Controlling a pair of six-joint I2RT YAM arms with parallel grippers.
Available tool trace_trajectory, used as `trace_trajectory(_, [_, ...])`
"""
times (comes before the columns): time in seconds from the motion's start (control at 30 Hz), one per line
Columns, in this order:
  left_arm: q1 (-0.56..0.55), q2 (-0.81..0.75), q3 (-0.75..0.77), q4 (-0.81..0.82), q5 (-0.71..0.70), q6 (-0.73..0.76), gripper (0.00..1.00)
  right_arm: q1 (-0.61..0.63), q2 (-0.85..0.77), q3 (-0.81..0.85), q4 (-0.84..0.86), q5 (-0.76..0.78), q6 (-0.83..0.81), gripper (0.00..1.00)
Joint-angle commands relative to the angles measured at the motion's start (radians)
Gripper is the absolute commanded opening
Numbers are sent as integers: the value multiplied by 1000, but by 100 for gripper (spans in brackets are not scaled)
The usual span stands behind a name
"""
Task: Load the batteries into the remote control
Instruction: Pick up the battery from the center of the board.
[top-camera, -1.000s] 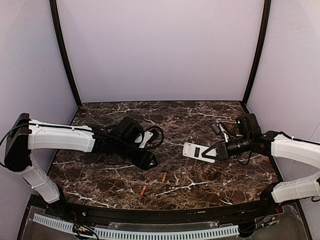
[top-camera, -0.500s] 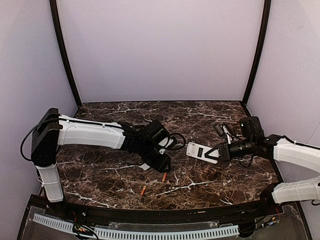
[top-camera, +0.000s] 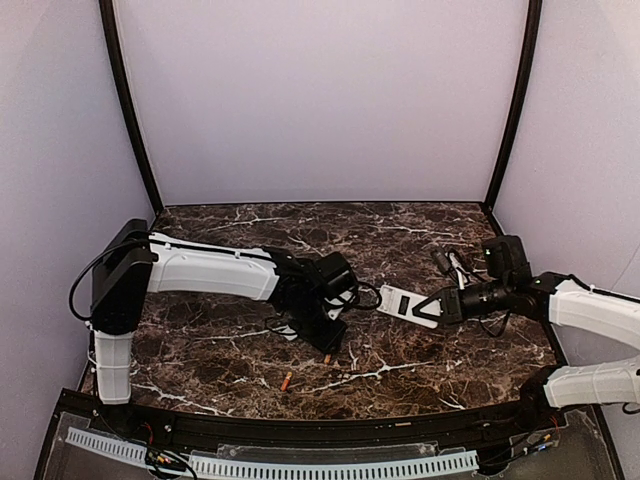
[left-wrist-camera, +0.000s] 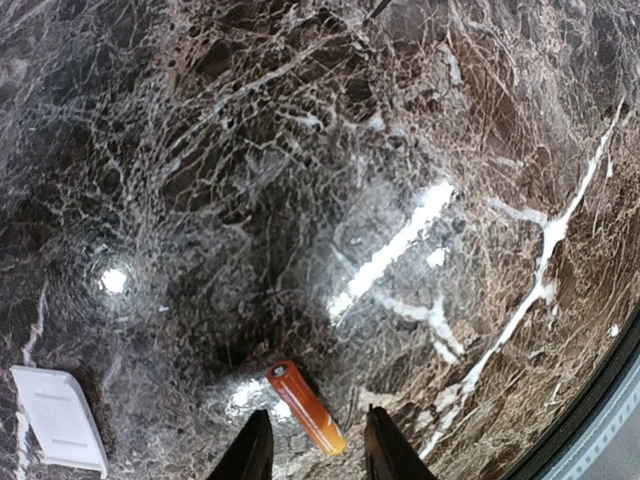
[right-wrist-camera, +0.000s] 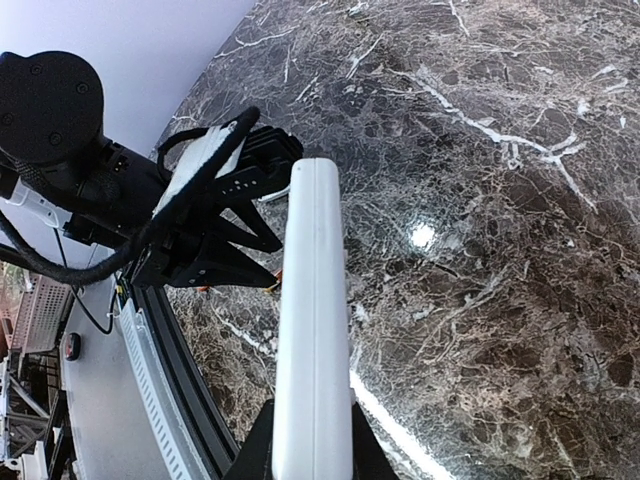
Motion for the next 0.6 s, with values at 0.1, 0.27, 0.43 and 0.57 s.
trace_trajectory(0.1, [-11,51,66,-82,-38,25,30,-12,-20,-7,38,-7,2,0])
trace_trajectory(0.27, [-21,70,92,-115,-71,37,28,-15,-16,-4,38,-10,0,0])
trace_trajectory(0.43, [-25,98,109,-150,-109,53,21,-19,-6,3,38,-15,-4,0])
trace_trajectory(0.57, [-25,116,126,-176,-150,55,15,-19,2,6,38,-15,-7,0])
